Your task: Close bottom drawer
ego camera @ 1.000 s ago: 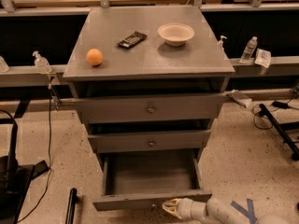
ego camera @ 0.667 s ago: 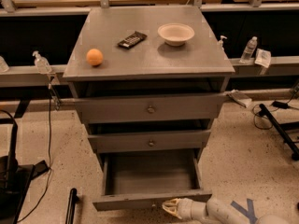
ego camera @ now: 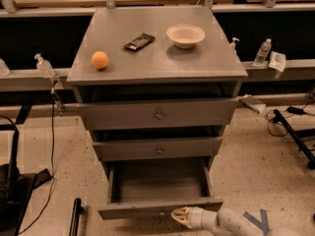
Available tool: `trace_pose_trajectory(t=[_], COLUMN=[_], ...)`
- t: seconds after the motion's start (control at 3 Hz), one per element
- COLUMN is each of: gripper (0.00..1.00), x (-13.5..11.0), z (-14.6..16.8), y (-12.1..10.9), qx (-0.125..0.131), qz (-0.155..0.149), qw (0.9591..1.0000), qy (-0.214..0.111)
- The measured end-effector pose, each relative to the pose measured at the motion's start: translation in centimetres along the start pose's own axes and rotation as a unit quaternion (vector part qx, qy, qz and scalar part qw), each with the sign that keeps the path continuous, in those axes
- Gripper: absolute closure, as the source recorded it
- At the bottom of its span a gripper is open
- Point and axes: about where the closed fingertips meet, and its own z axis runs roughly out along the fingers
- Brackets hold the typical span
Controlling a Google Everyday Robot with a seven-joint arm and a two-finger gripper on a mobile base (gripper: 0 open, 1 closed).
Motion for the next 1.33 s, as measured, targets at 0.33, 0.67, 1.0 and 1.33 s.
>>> trace_pose_trajectory(t=[0.33,0.67,1.0,1.33], gripper=[1.00,1.00,1.00,1.00], x=[-0.2,-0.2,-0.6,-0.6], z=[0.3,0.2,0.6,0.5], y=[-1.9,-1.7,-4.5,-4.6], qx=[0.016,0.016,0.037,0.040], qz=[0.001,0.001,0.002,0.002], qw=[0.9998,0.9998,0.9991,0.9989], qy=[-0.009,-0.009,-0.022,-0.024])
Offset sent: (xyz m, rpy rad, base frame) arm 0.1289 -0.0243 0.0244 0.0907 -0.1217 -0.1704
